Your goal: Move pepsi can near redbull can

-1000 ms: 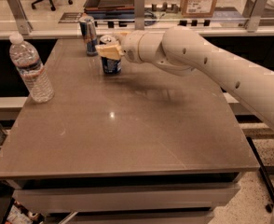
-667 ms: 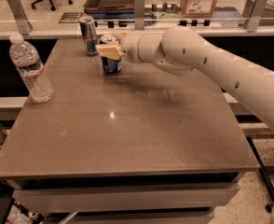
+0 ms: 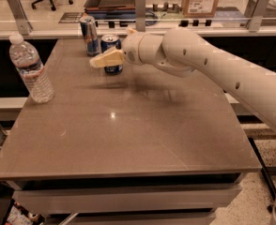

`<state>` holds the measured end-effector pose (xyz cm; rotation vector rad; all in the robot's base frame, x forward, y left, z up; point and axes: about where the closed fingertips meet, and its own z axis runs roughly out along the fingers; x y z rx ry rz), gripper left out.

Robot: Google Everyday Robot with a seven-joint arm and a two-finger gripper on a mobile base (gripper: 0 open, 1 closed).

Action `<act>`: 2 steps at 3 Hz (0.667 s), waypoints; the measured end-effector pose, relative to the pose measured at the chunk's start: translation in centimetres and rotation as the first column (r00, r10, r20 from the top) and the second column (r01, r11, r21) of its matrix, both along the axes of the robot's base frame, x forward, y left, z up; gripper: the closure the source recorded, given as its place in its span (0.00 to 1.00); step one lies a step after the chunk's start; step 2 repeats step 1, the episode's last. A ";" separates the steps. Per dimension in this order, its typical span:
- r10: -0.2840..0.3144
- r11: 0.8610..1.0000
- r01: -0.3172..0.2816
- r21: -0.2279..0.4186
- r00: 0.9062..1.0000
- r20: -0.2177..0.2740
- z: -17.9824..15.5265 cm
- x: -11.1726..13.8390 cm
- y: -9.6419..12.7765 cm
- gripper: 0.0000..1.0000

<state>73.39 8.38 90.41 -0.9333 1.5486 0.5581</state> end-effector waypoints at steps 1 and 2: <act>0.000 1.000 0.000 0.000 1.000 0.000 0.0 0.0 0.0 0.00; 0.000 1.000 0.000 0.000 1.000 0.000 0.0 0.0 0.0 0.00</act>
Offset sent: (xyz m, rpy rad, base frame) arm 0.0000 0.0000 0.0000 0.0000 0.0000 0.0000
